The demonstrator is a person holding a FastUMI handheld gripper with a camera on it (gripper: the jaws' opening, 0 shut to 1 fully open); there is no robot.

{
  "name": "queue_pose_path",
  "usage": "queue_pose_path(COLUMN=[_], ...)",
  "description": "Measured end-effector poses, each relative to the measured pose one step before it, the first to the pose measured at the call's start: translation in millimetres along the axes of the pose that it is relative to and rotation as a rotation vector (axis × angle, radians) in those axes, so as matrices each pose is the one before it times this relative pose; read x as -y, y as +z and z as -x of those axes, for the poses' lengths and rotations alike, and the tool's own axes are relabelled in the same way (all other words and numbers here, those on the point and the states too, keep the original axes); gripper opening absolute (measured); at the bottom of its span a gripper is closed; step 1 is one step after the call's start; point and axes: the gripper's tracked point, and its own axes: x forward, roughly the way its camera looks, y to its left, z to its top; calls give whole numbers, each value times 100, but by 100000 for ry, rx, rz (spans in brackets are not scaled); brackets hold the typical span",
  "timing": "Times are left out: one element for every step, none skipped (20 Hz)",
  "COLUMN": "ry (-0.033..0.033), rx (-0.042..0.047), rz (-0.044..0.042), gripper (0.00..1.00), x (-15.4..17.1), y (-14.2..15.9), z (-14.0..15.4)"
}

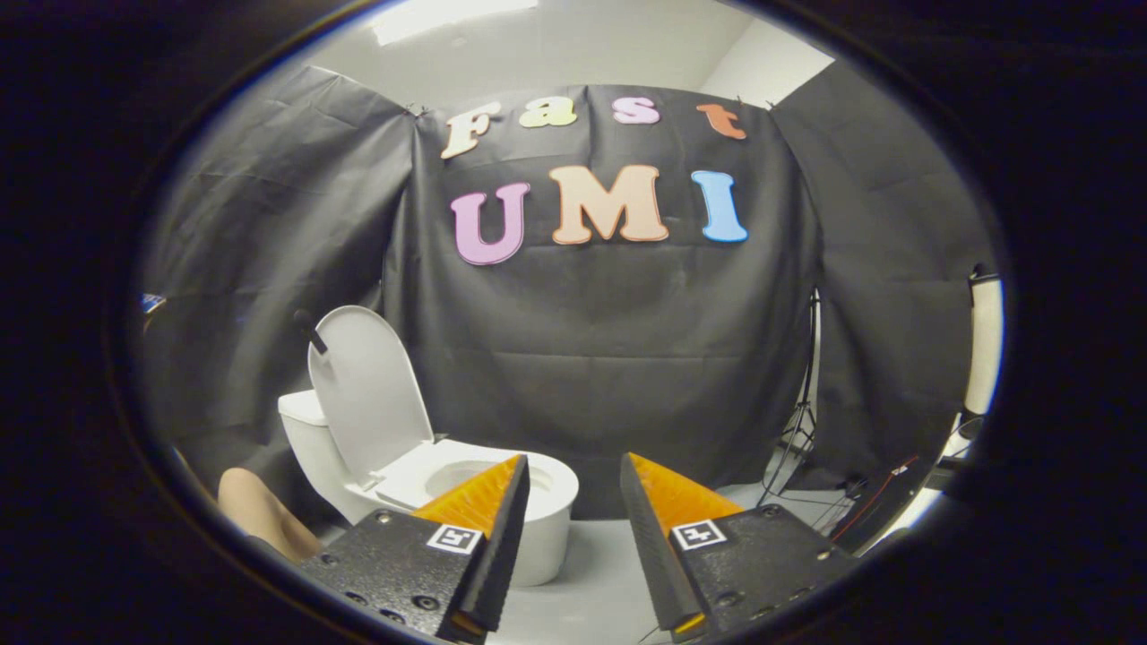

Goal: Open the toilet lid.

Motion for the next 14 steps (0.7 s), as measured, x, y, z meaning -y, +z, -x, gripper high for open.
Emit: queue_pose_path(ry=[-154,125,195,60,7,-231,103,281,153,-169,-78,146,-68,-438], rx=[-595,-849,-953,-392,-71,-410,-251,-585,-448,-426,-423,-588,-387,-299], rz=[-756,-649,-250,32,180,371,134,-151,-360,-127,-296,-357,-268,127], gripper=[64,65,66,66,66,66,66,66,66,66,66,66,66,66], x=[74,26,-431,-27,54,25,-30,15,28,22,-88,73,107,22], y=[-205,-257,479,-1,6,-56,-60,-62,-9,-158,-52,-81,-55,-87], z=[-24,-111,1332,-75,-28,-31,16,-103,-70,44,-195,-63,70,-86])
